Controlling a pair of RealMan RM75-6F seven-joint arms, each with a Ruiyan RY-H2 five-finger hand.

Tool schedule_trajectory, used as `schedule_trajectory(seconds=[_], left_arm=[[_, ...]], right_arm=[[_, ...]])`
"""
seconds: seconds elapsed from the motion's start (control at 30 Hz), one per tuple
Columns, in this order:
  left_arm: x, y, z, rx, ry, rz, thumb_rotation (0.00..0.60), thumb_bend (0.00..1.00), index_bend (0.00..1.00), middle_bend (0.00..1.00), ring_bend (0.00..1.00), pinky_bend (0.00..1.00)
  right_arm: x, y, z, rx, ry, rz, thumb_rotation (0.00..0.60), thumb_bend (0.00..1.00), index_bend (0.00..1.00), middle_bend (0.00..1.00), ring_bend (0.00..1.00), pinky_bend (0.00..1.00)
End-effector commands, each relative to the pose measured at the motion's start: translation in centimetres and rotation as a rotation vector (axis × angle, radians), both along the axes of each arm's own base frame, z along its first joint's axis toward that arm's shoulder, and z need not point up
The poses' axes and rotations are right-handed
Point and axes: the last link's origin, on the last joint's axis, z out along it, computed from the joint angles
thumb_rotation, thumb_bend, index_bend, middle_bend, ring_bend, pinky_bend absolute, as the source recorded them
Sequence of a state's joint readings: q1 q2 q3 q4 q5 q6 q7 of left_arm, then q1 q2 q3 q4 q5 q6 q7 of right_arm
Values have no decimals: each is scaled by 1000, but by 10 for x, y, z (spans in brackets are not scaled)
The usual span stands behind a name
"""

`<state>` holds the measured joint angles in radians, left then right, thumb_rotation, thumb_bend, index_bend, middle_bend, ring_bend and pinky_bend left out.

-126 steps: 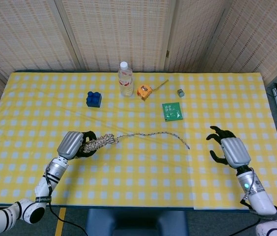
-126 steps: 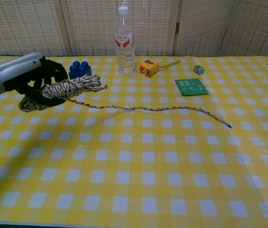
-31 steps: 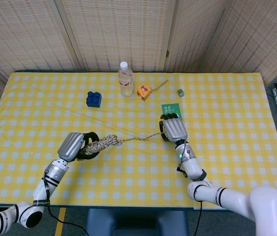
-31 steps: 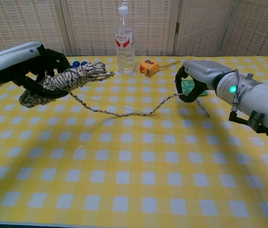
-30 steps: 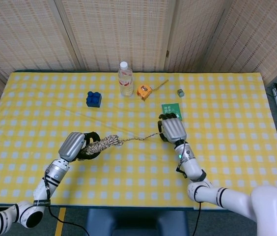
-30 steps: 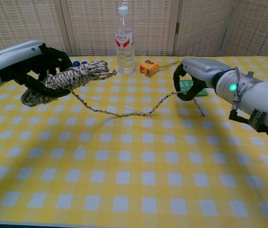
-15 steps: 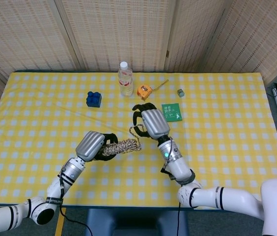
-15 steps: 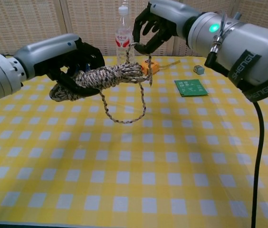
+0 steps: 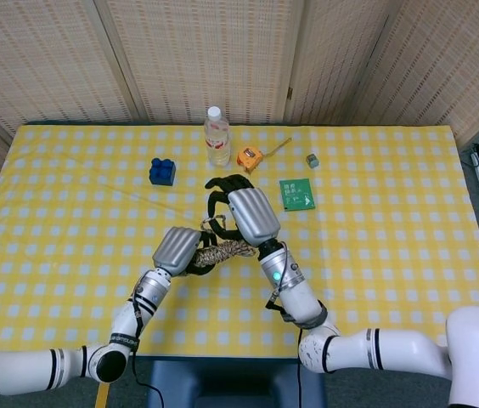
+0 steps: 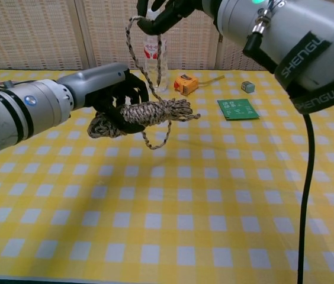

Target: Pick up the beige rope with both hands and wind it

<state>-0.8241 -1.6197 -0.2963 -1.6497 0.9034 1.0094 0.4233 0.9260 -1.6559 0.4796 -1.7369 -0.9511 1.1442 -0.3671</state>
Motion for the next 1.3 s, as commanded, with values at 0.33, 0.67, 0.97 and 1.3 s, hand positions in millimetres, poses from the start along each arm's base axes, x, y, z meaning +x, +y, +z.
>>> schedule_trajectory(seconds=[0.33, 0.67, 0.97, 1.3], left_arm=[[2, 28, 2, -21, -214, 306, 600, 728, 727, 732, 728, 820], [-13, 48, 22, -9, -490, 537, 600, 727, 721, 735, 731, 826], [-26, 62, 54, 54, -723, 617, 600, 727, 713, 735, 732, 826], [-27, 65, 76, 23, -988, 651, 600, 727, 712, 735, 731, 826]], right_arm=[[-6, 23, 12, 13, -30, 64, 600, 430, 688, 301, 245, 165], [-26, 48, 11, 0, 15, 111, 600, 431, 688, 309, 251, 165], [-80, 49, 11, 24, 56, 22, 600, 431, 688, 367, 296, 165], [-119, 41, -10, 115, 136, -58, 600, 431, 689, 388, 316, 176]])
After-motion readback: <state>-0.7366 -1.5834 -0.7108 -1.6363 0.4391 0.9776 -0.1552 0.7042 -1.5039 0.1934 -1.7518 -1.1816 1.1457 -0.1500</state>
